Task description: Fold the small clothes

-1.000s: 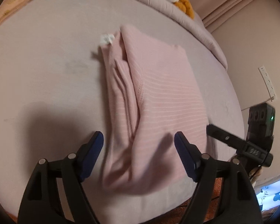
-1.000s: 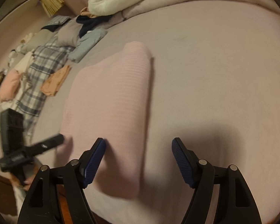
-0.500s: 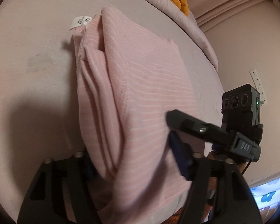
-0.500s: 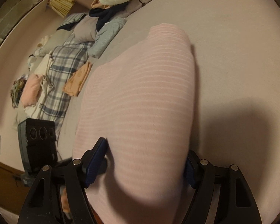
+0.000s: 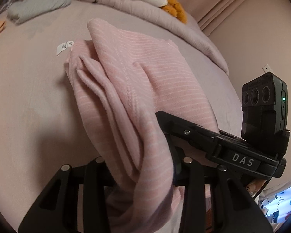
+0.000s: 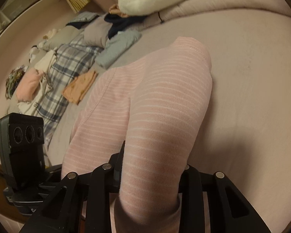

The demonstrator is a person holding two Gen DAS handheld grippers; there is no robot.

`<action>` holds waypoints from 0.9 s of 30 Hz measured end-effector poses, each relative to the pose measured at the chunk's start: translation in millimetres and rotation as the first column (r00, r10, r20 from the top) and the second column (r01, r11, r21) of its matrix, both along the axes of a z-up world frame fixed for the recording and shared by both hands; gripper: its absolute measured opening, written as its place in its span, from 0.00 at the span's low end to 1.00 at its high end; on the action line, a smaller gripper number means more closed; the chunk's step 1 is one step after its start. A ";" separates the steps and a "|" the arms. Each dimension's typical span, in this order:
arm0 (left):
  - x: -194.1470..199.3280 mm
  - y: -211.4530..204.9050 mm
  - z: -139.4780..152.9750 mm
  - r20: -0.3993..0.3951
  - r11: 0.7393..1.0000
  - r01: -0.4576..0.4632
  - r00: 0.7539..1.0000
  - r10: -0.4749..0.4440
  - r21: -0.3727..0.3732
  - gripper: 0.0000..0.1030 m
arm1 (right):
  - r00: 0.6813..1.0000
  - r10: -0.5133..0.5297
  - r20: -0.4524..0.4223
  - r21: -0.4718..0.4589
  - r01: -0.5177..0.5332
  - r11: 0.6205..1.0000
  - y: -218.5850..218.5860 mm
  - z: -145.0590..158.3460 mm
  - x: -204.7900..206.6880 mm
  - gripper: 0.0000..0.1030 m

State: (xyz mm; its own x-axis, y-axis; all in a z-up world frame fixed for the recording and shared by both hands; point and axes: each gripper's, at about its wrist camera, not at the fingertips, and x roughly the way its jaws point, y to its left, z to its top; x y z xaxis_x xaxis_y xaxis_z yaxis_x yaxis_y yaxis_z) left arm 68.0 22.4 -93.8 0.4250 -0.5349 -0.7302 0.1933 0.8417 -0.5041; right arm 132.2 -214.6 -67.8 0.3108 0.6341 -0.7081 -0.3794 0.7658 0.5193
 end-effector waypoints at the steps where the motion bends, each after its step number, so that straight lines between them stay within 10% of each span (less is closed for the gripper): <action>1: 2.4 -0.9 0.4 0.005 1.000 0.003 1.000 -0.003 -0.002 0.38 | 1.000 -0.003 0.012 0.000 0.003 1.000 -2.4 2.9 3.6 0.33; 27: 56.0 -21.9 -45.9 -0.115 1.000 0.000 0.993 0.002 0.015 0.46 | 0.987 -0.114 -0.114 -0.065 0.107 0.992 -27.0 -33.6 52.0 0.37</action>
State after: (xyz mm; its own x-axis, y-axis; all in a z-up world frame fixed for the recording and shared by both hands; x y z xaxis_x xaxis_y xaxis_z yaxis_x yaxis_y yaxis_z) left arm 124.0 0.5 -139.7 0.3382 -0.5235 -0.7821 0.1341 0.8493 -0.5105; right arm 184.2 -241.6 -101.4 0.2890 0.5573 -0.7784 -0.2298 0.8297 0.5087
